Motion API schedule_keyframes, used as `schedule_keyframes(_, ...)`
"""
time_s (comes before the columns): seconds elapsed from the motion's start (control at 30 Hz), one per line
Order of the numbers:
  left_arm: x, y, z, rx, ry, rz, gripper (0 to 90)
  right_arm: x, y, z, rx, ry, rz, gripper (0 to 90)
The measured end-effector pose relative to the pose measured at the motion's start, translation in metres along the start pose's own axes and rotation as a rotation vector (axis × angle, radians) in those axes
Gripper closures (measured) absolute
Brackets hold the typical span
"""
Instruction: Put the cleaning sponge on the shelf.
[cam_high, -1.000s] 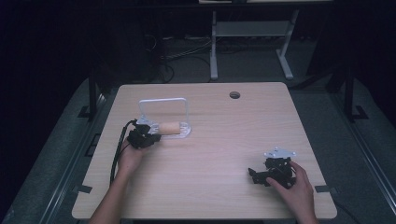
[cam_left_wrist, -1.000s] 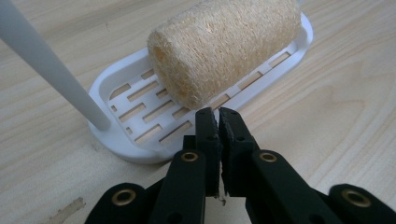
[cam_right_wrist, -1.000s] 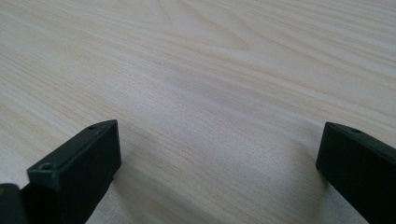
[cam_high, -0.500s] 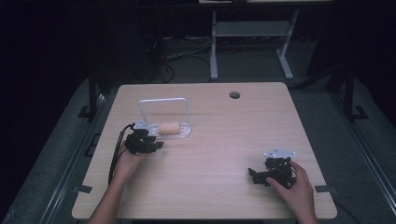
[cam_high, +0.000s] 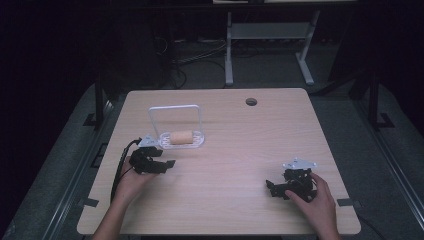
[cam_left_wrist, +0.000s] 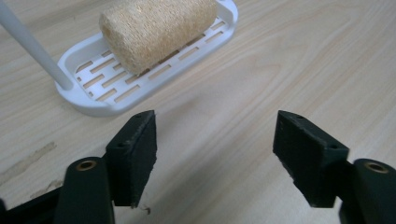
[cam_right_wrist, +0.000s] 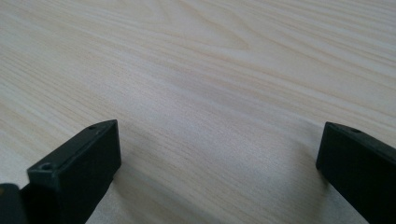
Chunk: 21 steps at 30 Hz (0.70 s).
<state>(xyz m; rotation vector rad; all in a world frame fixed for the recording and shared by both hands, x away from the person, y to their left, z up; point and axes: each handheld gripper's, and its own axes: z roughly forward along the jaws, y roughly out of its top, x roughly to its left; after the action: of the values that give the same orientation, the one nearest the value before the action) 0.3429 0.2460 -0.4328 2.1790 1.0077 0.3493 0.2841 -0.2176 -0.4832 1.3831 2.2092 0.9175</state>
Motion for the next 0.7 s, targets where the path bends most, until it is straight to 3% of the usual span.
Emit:
schedule_keyframes(0.27,-0.01,-0.013,-0.013,-0.018,0.026,0.021,17.2,0.0,0.0,0.0,0.0,0.0,0.0,0.0)
schedule_keyframes(0.7,-0.022,-0.04,-0.029,-0.03,0.055,0.039,13.4,0.0,0.0,0.0,0.0,0.0,0.0,0.0)
